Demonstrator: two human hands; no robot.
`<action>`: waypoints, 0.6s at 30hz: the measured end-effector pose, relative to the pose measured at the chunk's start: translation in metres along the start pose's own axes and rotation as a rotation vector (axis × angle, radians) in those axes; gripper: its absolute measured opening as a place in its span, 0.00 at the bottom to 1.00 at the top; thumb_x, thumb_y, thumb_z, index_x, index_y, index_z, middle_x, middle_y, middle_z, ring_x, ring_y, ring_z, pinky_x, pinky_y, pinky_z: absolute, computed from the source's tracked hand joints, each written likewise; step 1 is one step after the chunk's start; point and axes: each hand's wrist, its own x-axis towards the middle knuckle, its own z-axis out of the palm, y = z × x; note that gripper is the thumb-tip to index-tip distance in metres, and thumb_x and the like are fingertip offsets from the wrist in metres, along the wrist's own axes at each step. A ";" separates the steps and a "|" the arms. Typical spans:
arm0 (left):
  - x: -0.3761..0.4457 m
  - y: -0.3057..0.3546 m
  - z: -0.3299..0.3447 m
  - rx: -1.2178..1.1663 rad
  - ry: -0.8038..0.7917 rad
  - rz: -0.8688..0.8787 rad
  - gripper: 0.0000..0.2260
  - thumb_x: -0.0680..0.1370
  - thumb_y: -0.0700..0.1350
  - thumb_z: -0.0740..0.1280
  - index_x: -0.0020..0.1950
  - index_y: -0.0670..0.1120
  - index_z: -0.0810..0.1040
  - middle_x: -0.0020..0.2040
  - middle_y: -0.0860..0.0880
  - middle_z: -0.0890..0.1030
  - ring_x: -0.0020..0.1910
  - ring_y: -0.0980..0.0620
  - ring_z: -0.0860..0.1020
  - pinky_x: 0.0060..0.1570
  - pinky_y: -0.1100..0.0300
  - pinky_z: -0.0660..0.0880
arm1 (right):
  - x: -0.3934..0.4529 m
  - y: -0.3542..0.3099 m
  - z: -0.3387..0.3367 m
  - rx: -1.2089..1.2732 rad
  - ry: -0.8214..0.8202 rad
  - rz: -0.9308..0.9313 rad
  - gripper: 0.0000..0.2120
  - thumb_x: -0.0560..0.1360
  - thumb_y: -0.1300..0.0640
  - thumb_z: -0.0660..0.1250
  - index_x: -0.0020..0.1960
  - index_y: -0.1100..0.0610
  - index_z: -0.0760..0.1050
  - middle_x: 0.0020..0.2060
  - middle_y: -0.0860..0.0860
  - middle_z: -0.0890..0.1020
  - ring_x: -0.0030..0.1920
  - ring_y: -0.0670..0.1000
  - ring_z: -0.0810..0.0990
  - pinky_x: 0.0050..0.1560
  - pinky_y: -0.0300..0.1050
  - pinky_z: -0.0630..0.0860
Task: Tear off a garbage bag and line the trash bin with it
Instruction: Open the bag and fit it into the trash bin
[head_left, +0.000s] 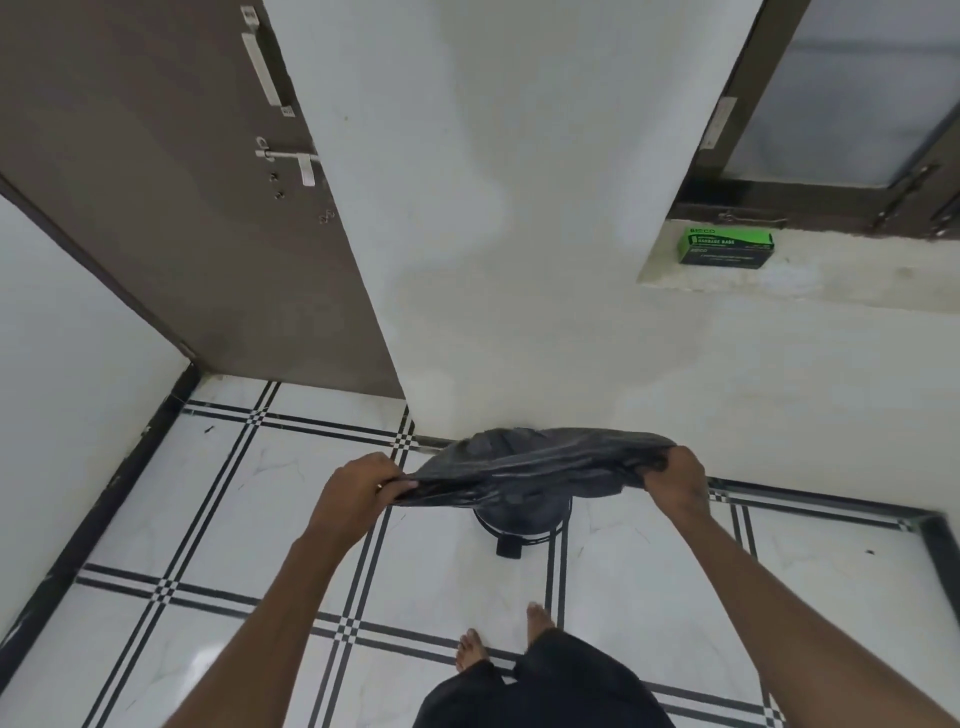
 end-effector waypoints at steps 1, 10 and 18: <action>-0.001 0.000 0.001 0.001 -0.003 0.010 0.14 0.78 0.55 0.66 0.41 0.47 0.82 0.38 0.54 0.79 0.36 0.54 0.76 0.36 0.58 0.72 | -0.005 0.002 0.003 0.016 -0.020 -0.020 0.07 0.72 0.67 0.68 0.47 0.66 0.82 0.39 0.57 0.83 0.38 0.56 0.77 0.39 0.46 0.73; 0.014 0.000 0.006 -0.020 0.052 -0.087 0.11 0.81 0.50 0.66 0.45 0.47 0.84 0.46 0.53 0.78 0.43 0.54 0.76 0.41 0.60 0.70 | -0.031 0.003 0.002 0.019 -0.086 -0.100 0.09 0.71 0.68 0.67 0.41 0.55 0.81 0.35 0.49 0.80 0.38 0.54 0.78 0.34 0.41 0.68; 0.017 -0.002 0.007 -0.053 0.063 -0.105 0.09 0.80 0.49 0.67 0.50 0.48 0.85 0.46 0.53 0.78 0.43 0.54 0.76 0.41 0.61 0.69 | -0.032 0.000 0.002 0.027 -0.083 -0.105 0.07 0.72 0.66 0.70 0.45 0.57 0.84 0.37 0.48 0.81 0.40 0.52 0.79 0.33 0.36 0.68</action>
